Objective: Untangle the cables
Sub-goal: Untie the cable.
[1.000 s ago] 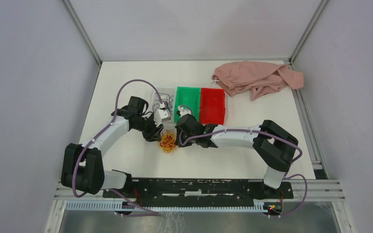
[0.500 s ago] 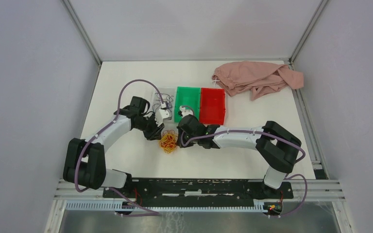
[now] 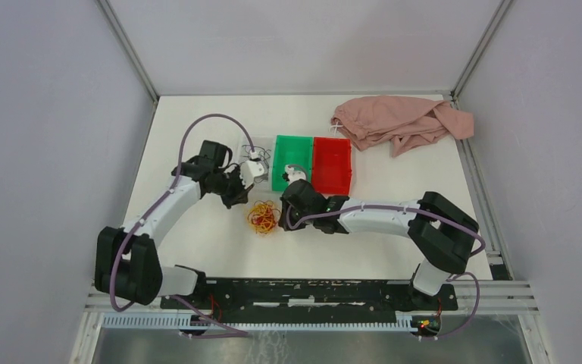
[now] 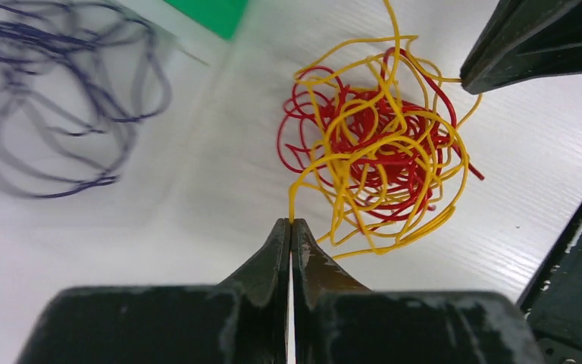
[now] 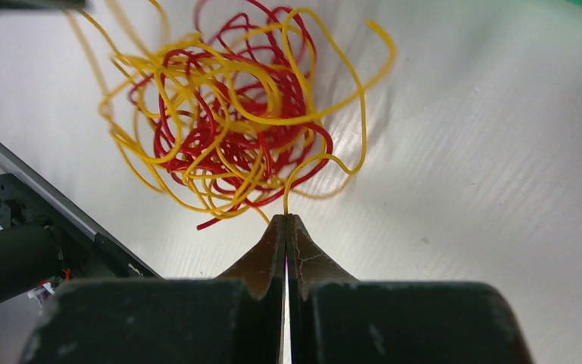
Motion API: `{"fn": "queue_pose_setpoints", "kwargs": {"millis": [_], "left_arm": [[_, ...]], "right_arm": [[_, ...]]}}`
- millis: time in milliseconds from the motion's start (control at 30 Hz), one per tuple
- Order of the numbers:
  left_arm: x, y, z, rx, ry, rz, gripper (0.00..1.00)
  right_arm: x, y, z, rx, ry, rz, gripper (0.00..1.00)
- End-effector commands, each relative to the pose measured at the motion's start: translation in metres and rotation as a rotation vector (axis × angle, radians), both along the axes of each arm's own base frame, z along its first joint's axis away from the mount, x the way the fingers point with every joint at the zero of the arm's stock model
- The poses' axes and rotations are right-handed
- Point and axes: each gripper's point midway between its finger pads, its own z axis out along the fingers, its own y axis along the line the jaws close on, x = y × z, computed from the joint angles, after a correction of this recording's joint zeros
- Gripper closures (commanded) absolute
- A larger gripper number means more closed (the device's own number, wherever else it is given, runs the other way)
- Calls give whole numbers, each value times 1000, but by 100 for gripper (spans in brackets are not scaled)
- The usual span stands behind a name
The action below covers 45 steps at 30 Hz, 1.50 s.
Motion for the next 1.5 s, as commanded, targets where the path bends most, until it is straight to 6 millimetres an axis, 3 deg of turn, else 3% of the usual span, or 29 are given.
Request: {"fn": "queue_pose_setpoints", "kwargs": {"millis": [0,233,300,467,667,833,1067,1167,1267,1467], "left_arm": [[29,12,89,56,-317,-37,97],[25,25,167,89,-513,-42,97],[28,28,198,95,-608,-34,97],[31,38,296,103,-908,-8,97],[21,54,418,88,-1344,81,97],[11,79,493,71,-1612,268,97],[-15,111,597,-137,-1840,586,97],[-26,114,625,-215,-1887,620,97],[-27,111,629,-248,-1876,610,97],[-47,133,648,-254,-2020,742,97]], "right_arm": [[10,-11,22,34,-50,-48,100],[8,-36,19,-11,-47,-87,100],[5,-45,20,-24,-49,-102,100],[-5,-72,21,-87,-35,-132,100],[-20,-109,12,-181,-6,-169,100],[-28,-133,11,-238,-5,-195,100],[-42,-168,2,-291,2,-240,100],[-46,-179,4,-280,-3,-262,100],[-45,-190,15,-277,-32,-300,100],[-43,-229,35,-301,-61,-421,100]]}}
